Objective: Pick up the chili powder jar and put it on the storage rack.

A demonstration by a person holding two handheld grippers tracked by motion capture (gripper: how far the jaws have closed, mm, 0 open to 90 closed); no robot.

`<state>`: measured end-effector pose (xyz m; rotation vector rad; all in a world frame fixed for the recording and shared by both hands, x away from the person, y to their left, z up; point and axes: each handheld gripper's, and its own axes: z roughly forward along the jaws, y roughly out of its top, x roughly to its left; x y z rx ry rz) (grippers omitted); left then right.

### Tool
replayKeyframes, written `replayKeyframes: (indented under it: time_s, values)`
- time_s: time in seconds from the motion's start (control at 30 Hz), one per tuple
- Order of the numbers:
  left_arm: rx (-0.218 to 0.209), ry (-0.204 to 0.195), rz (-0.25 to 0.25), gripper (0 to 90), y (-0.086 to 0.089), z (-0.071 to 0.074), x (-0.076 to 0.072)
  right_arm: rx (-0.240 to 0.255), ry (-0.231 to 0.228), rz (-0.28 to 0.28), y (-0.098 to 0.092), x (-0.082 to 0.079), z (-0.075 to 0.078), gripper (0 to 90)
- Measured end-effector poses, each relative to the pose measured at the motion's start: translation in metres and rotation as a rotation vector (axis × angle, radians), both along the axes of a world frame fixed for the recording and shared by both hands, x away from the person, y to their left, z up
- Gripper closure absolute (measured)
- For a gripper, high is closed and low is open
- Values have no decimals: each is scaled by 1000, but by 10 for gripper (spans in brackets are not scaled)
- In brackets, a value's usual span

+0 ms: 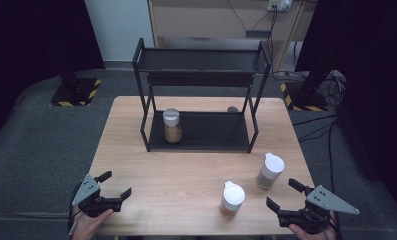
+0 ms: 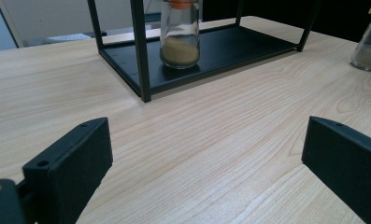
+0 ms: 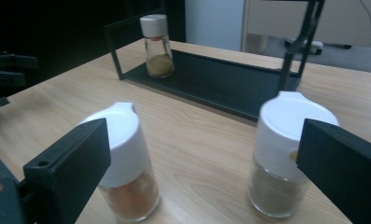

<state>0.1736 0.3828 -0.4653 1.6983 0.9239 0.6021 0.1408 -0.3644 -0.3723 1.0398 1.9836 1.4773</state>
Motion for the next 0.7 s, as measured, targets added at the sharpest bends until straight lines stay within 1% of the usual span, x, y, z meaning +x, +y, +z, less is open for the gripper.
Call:
replayKeyframes:
  time_s: [0.13, 0.2, 0.3, 0.4, 0.5, 0.57, 0.63, 0.7]
  values:
    - [7, 0, -3, 7, -1, 1, 0, 0, 6, 40, 9, 4, 7, 36]
    - [8, -1, -4, 7, -1, 1, 0, -12, 6, 54, 15, 5, 11, 37]
    - [8, 0, -4, 7, -1, 1, 0, -24, 18, 78, 23, 10, 14, 39]
    - [8, 0, -4, 7, -1, 1, 0, -37, 26, 103, 33, 14, 16, 41]
    - [9, -1, -5, 7, -1, 1, 0, -48, 44, 128, 43, 19, 17, 42]
    - [8, -1, -5, 7, -1, 1, 0, -55, 46, 133, 46, 21, 17, 42]
    - [10, -1, -5, 7, -1, 0, 0, -61, 55, 149, 54, 26, 17, 45]
    - [12, 0, -6, 7, -1, 1, 0, -72, 58, 151, 59, 29, 17, 46]
